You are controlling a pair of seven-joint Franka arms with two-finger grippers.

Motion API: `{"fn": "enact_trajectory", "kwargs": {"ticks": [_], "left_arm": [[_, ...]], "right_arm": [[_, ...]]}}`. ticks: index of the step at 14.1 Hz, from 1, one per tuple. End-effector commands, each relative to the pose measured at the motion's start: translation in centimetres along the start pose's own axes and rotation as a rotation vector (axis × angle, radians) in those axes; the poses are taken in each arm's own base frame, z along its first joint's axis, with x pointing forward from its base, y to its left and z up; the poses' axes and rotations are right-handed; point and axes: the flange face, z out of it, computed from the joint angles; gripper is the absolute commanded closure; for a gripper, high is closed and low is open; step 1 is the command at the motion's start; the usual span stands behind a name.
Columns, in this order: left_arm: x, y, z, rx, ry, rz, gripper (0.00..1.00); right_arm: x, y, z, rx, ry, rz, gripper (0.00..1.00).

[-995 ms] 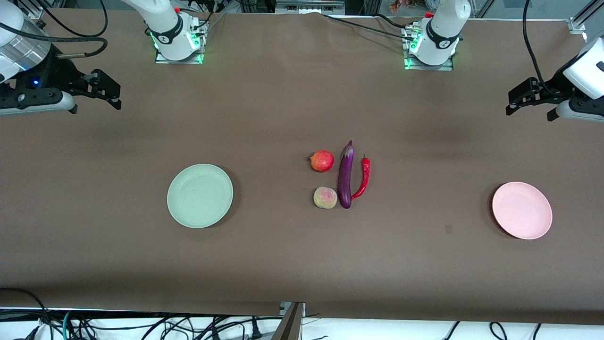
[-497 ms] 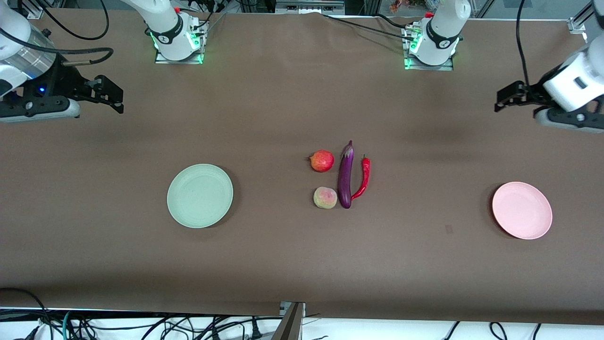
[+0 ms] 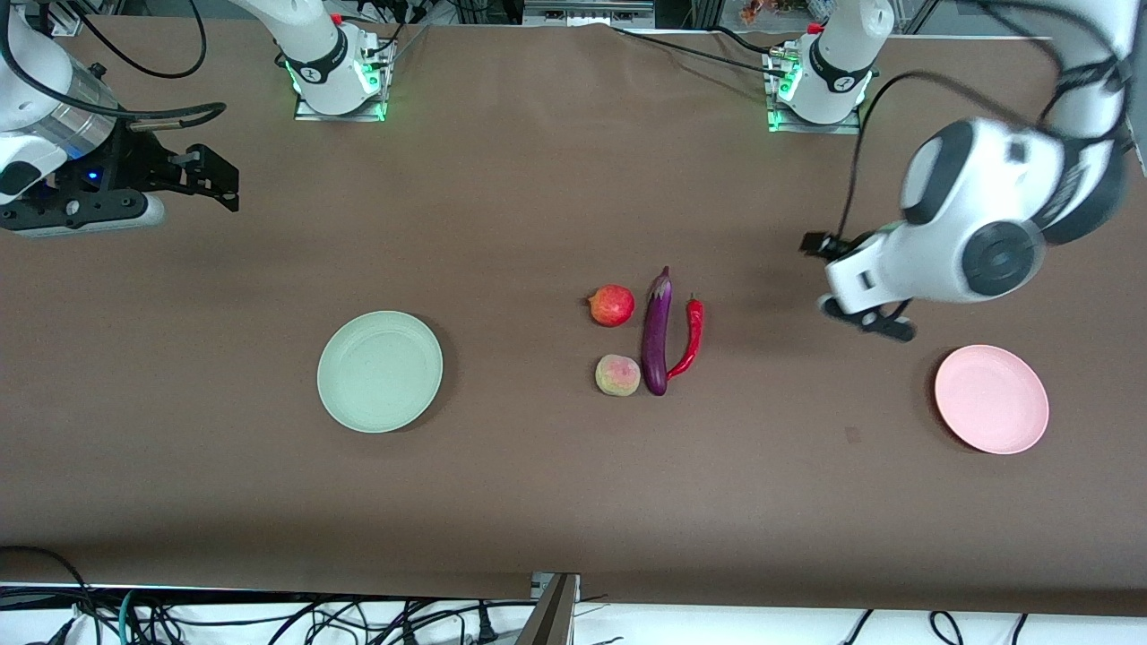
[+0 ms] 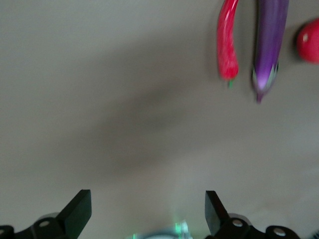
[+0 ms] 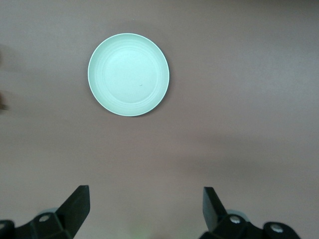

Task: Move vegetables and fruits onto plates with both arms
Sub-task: 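Reach the left gripper to the red chili while the right gripper reaches the pomegranate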

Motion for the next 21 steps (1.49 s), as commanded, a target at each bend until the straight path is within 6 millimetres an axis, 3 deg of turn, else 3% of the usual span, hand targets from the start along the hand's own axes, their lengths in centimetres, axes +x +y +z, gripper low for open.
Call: {"fn": "enact_trajectory", "kwargs": {"ticks": [1,4,7,8,12,15,16,17,18,19,21], "left_arm": [[5.2,2.7,3.5,0.029,0.095,0.042,0.0],[9.0,6.2,7.4,0.033,0.205,0.095,0.0],[10.5,7.2,10.4,0.021,0.263,0.053,0.0],[10.9,8.4,11.4,0.018,0.274,0.028,0.0],[10.9,10.3,16.9,0.028,0.311,0.025,0.0],[11.2,10.6,19.1,0.032,0.307,0.034,0.01],[11.2,10.5,18.9,0.035,0.313,0.042,0.43],[11.2,10.5,18.8,0.037,0.315,0.04,0.76],[11.2,10.4,18.6,0.038,0.317,0.038,0.92],[11.1,10.1,18.4,0.038,0.314,0.038,0.98],[10.7,9.8,17.7,0.043,0.305,0.041,1.0]], "right_arm": [[-0.8,0.2,-0.5,-0.012,-0.005,-0.014,0.0],[-0.7,0.3,0.0,-0.005,-0.026,-0.035,0.0],[0.1,-0.9,0.2,0.038,0.004,-0.033,0.0],[0.4,-1.5,0.6,0.068,-0.005,-0.034,0.0],[2.5,-6.6,4.3,0.08,-0.056,-0.007,0.0],[5.1,-13.4,8.3,0.124,-0.023,0.095,0.0],[6.0,-16.3,10.3,0.128,-0.012,0.121,0.0],[6.8,-19.7,12.6,0.13,0.009,0.15,0.0],[7.4,-23.0,15.2,0.129,0.033,0.182,0.0],[7.8,-25.9,18.0,0.131,0.047,0.228,0.0],[8.4,-30.4,22.0,0.159,0.088,0.314,0.0]]}}
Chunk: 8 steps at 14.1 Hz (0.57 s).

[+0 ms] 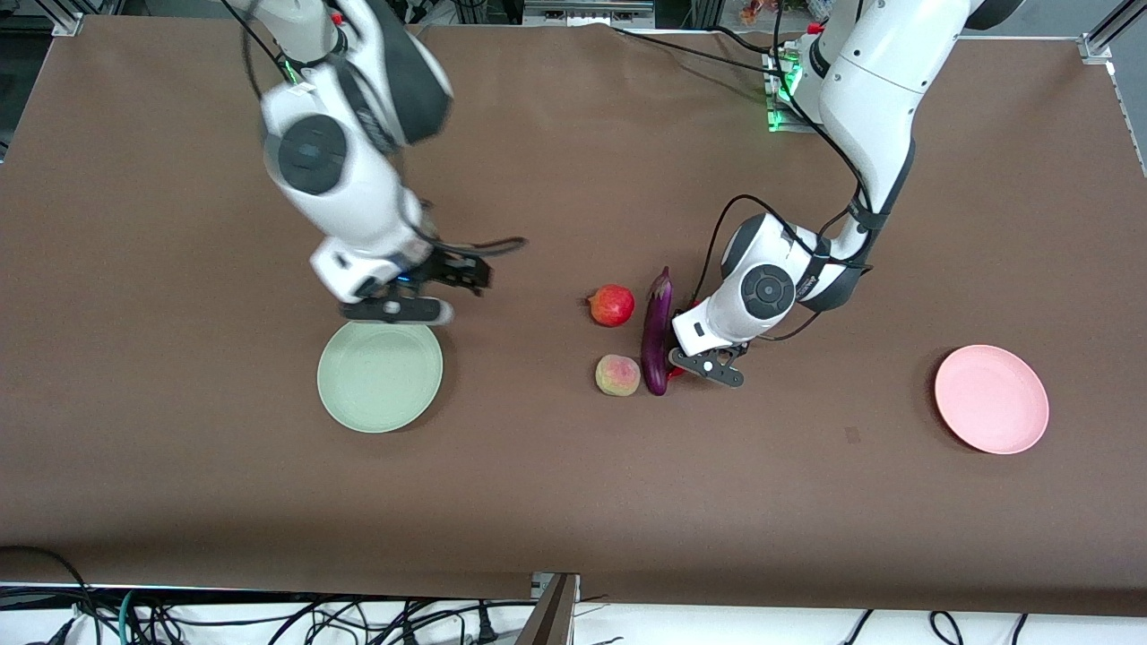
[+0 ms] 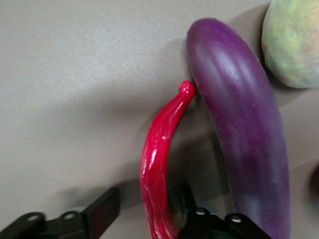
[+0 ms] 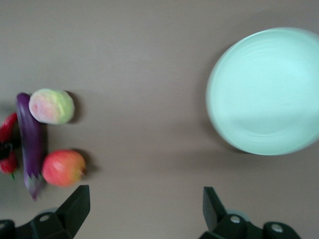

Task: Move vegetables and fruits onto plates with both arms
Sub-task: 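Reach the left gripper to the red chili while the right gripper reaches the pomegranate, then carry the chili to the pink plate while the right gripper carries the pomegranate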

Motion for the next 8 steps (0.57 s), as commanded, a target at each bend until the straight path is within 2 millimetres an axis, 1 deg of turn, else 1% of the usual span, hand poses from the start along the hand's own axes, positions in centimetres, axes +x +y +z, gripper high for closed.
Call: {"fn": "enact_trajectory", "kwargs": {"ticks": [1,2,3,4,5,7,8], "left_arm": [[-0.4,-0.2,-1.8,0.02,-0.011,0.008,1.0],[-0.4,-1.2,-3.3,0.022,-0.018,-0.018,1.0],[-0.3,-3.8,-5.2,0.022,-0.029,-0.048,1.0],[-0.2,-6.0,-7.6,0.023,-0.027,-0.075,1.0],[-0.6,-7.9,-8.9,0.023,-0.041,-0.07,1.0],[-1.2,-13.2,-11.5,0.02,-0.032,-0.033,1.0],[-1.8,-16.4,-12.4,0.016,-0.026,-0.001,1.0]], "right_arm": [[-0.4,-4.6,5.0,0.027,0.042,0.102,0.0],[-0.9,-6.0,6.8,0.031,0.044,0.141,0.0],[-1.8,-7.7,8.4,0.04,0.054,0.171,0.0],[-2.7,-9.2,9.9,0.049,0.083,0.189,0.0],[-3.2,-10.0,11.2,0.056,0.101,0.216,0.0],[-4.7,-11.6,13.2,0.064,0.105,0.25,0.0],[-5.8,-13.0,14.2,0.069,0.105,0.266,0.0]]}}
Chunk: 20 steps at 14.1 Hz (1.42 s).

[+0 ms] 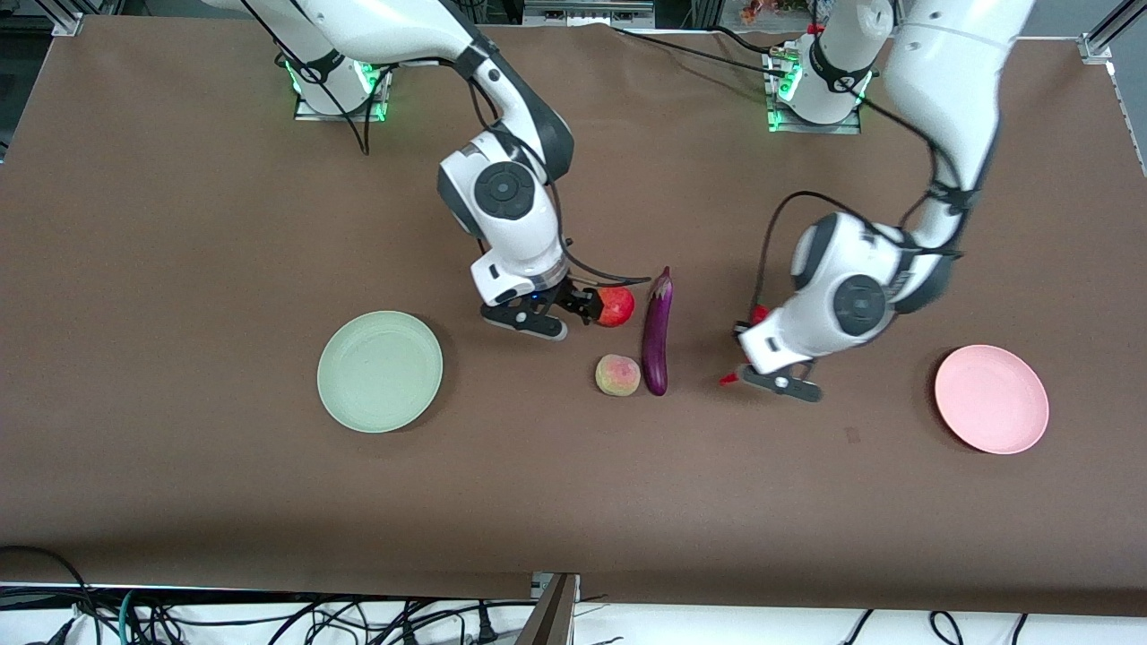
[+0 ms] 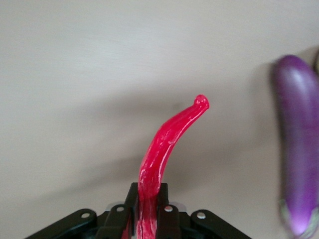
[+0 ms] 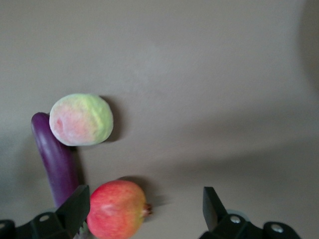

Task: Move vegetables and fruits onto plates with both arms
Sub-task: 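Carry the chili to the pink plate while the right gripper carries the pomegranate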

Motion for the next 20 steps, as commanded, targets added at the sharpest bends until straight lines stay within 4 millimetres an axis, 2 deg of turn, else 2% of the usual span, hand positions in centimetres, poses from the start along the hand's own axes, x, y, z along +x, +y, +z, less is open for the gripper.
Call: {"fn": "enact_trajectory", "kwargs": {"ticks": [1,2,3,4,5,7,9,11,12,13,14,15,16,17,19,20], "left_arm": [[-1.5,-7.7,-2.8,0.027,-0.006,0.124,1.0],[-2.0,-9.8,-2.9,0.083,-0.053,0.21,1.0],[-2.7,-13.3,-3.6,0.177,-0.089,0.269,1.0],[-3.3,-15.9,-4.1,0.236,-0.11,0.313,1.0],[-3.7,-17.7,-4.5,0.265,-0.126,0.367,1.0],[-3.9,-22.2,-7.1,0.297,-0.115,0.451,1.0],[-4.0,-26.8,-6.7,0.288,-0.12,0.531,1.0],[-4.2,-31.4,-4.2,0.256,-0.132,0.555,1.0],[-3.7,-32.8,-3.9,0.259,-0.124,0.558,1.0],[-2.9,-33.1,-4.0,0.27,-0.115,0.566,0.99],[-2.8,-33.3,-4.0,0.271,-0.112,0.561,0.74],[-2.7,-33.1,-3.9,0.266,-0.109,0.557,0.01],[-2.9,-33.5,-4.4,0.266,-0.102,0.551,0.0],[-2.8,-33.3,-4.9,0.271,-0.098,0.553,0.0],[-2.8,-33.0,-5.4,0.264,-0.093,0.548,0.0],[-2.9,-32.2,-6.8,0.265,-0.092,0.545,0.0]], "right_arm": [[-2.5,-2.9,2.0,0.013,0.034,0.046,0.0],[-3.3,-3.9,3.2,0.009,0.052,0.066,0.0],[-4.5,-5.1,4.5,0.004,0.08,0.081,0.0],[-4.9,-5.6,5.4,-0.002,0.106,0.097,0.0],[-5.8,-5.9,6.2,-0.01,0.118,0.094,0.0],[-6.7,-6.0,7.1,-0.019,0.119,0.088,0.0],[-7.1,-6.2,7.6,-0.006,0.13,0.087,0.0],[-7.3,-6.1,8.4,-0.006,0.135,0.09,0.02],[-7.3,-6.1,8.5,-0.004,0.138,0.092,0.1],[-7.3,-6.0,8.6,-0.006,0.137,0.092,0.24],[-7.3,-5.9,8.7,-0.01,0.138,0.09,0.37],[-7.3,-6.0,8.4,-0.008,0.145,0.079,0.5],[-6.8,-6.1,7.7,-0.002,0.149,0.072,0.61],[-6.0,-6.1,6.8,0.002,0.148,0.076,0.66],[-2.8,-5.1,3.9,-0.023,0.142,0.084,0.66],[-1.5,-4.3,2.7,-0.054,0.129,0.052,0.66]]}}
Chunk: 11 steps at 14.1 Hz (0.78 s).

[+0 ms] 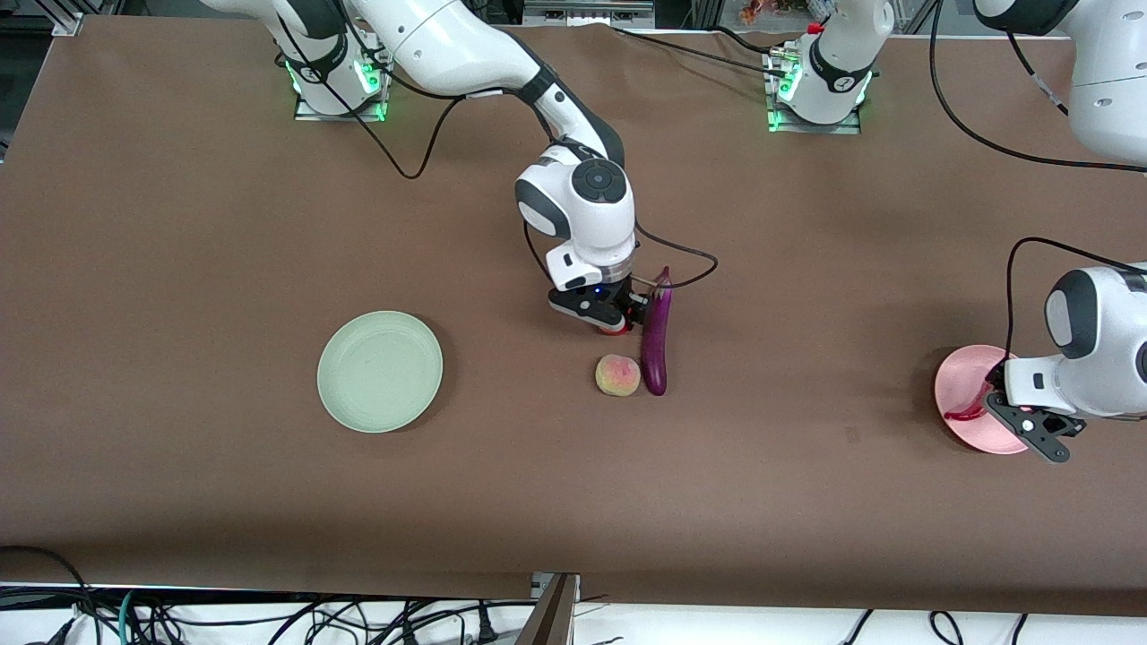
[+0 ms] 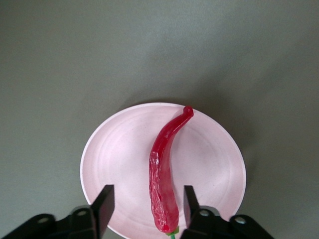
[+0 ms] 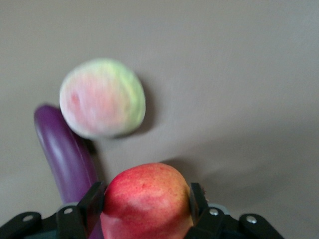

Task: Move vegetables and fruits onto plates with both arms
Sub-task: 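Carry the chili to the pink plate while the right gripper carries the pomegranate, then release the pomegranate on the green plate while the left gripper reaches the eggplant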

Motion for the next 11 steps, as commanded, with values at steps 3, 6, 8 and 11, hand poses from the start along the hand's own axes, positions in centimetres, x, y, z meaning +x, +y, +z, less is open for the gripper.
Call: {"fn": "enact_trajectory", "kwargs": {"ticks": [3,6,8,11], "left_arm": [[2.6,4.0,-6.8,-0.133,-0.021,-0.031,0.0],[6.7,9.3,-7.8,-0.262,-0.076,-0.054,0.0],[9.7,12.8,-8.6,-0.383,-0.042,-0.139,0.0],[16.8,19.7,-9.9,-0.475,-0.025,-0.255,0.0]], "right_arm": [[11.1,4.5,-8.0,-0.102,-0.112,-0.168,0.66],[20.0,11.3,-10.6,-0.167,-0.198,-0.359,0.65],[25.2,16.2,-9.7,-0.194,-0.211,-0.451,0.64],[29.5,22.4,-6.5,-0.191,-0.216,-0.506,0.6]]}}
